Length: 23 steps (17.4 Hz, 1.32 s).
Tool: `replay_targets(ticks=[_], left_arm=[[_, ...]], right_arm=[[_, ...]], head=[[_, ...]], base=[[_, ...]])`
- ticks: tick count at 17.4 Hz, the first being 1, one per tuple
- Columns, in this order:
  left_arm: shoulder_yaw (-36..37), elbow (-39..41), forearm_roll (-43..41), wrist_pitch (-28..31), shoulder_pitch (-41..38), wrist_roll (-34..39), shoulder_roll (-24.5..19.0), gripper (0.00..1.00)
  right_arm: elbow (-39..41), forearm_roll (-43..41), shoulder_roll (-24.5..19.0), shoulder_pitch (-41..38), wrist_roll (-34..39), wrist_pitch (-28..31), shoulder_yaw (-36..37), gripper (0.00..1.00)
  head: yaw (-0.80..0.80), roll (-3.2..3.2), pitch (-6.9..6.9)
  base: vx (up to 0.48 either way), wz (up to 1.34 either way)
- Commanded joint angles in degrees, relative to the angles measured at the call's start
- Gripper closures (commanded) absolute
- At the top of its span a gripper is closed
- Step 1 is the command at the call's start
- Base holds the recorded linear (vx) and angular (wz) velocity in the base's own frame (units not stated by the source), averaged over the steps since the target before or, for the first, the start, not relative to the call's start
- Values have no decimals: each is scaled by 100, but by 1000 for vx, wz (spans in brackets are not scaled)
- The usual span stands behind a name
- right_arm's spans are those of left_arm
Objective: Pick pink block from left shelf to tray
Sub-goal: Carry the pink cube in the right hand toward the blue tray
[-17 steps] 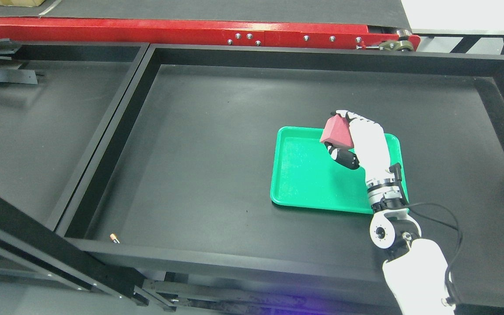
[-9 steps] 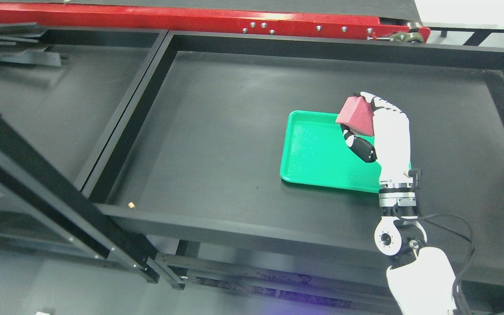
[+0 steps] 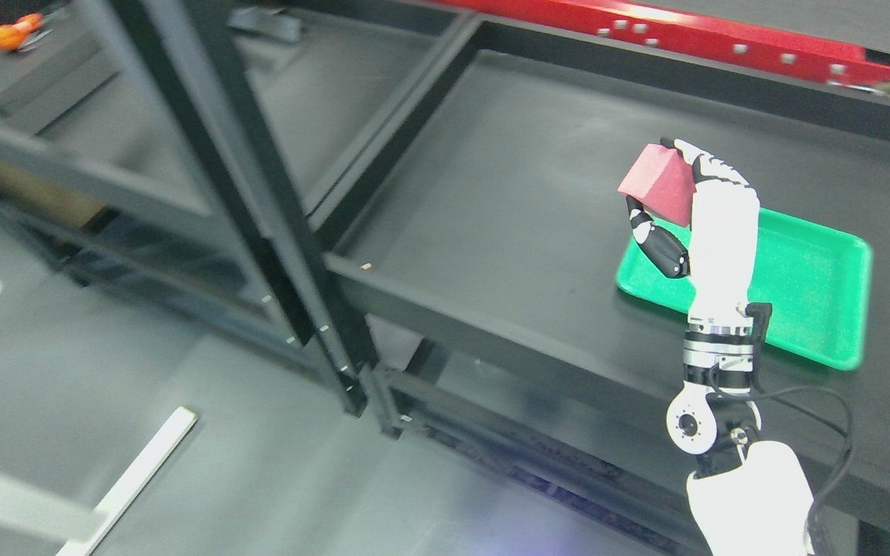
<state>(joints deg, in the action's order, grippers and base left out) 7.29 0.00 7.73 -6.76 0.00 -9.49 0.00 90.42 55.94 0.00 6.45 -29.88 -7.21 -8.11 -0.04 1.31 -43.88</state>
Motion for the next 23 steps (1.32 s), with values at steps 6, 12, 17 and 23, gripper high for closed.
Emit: replay_targets(ticks=[6, 12, 17, 23], left_arm=[[0, 100, 0, -1, -97, -1, -100, 0], [0, 100, 0, -1, -97, -1, -100, 0], [0, 100, 0, -1, -97, -1, -100, 0], [0, 100, 0, -1, -97, -1, -100, 0]], right_arm=[[327, -92, 100, -197, -44, 1, 222, 95], [327, -101, 100, -232, -35, 1, 214, 95], [327, -101, 100, -232, 18, 1, 205, 95], [327, -92, 100, -232, 263, -8, 108, 95]], head=[[0, 0, -1], [0, 0, -2], [0, 0, -3], [0, 0, -3]], base=[[-211, 763], [-200, 794], [-94, 667], [4, 419]])
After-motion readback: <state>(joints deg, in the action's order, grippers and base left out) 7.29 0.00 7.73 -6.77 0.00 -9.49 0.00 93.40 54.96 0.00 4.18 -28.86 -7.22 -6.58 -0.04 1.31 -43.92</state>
